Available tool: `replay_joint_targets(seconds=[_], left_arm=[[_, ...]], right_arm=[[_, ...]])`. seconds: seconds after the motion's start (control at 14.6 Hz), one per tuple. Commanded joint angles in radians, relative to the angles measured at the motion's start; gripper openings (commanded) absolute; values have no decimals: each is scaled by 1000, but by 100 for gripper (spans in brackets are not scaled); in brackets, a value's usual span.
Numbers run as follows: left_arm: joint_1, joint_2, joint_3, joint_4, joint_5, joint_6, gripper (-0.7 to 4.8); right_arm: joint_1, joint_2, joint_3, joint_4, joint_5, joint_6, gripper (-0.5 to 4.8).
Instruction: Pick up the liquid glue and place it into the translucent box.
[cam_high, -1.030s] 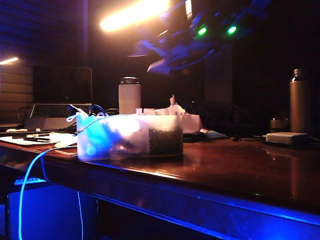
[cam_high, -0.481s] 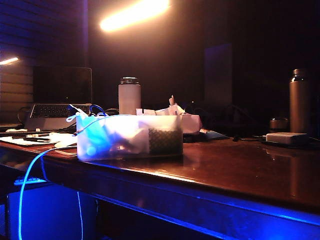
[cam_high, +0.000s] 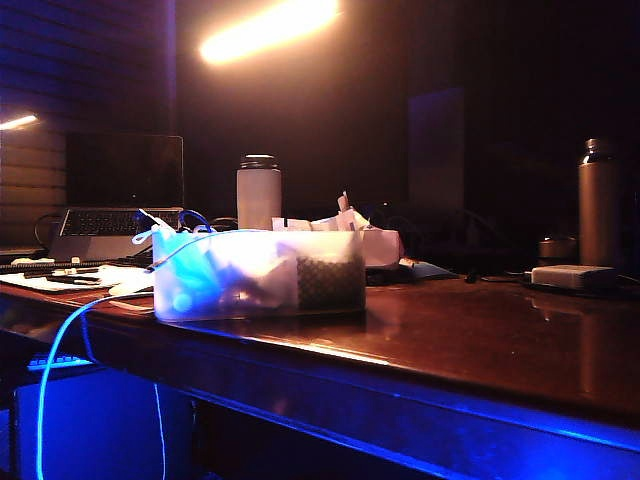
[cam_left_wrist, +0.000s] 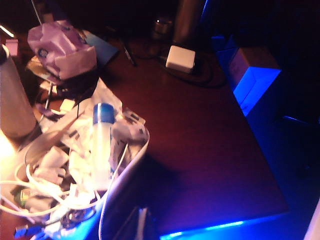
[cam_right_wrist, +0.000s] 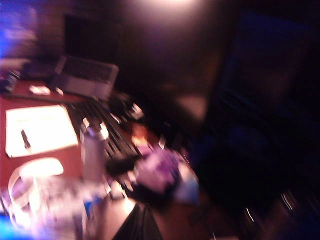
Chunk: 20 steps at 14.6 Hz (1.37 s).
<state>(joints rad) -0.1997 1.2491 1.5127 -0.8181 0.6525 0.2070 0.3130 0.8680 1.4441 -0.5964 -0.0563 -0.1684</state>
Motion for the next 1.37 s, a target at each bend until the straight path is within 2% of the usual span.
replay_joint_targets(seconds=[0.07,0.34,0.62,0.96,1.37], left_arm=[[0,-3,4,35,6,3,-6],[0,-3,4,34,6,3,-6],[0,-3,4,34,6,3,-6],[0,-3,4,34,6,3,-6],[0,-3,4,32,6,2,-5]], right_arm=[[1,-215,-257,46,40,24,-1],[1,-568,-768,304,48,159,-1],[1,-782,-1111,317,111,245,-1],[1,-846,-1320,313,188,308,-1],[2,-839,-1378,234,178,307,-1]])
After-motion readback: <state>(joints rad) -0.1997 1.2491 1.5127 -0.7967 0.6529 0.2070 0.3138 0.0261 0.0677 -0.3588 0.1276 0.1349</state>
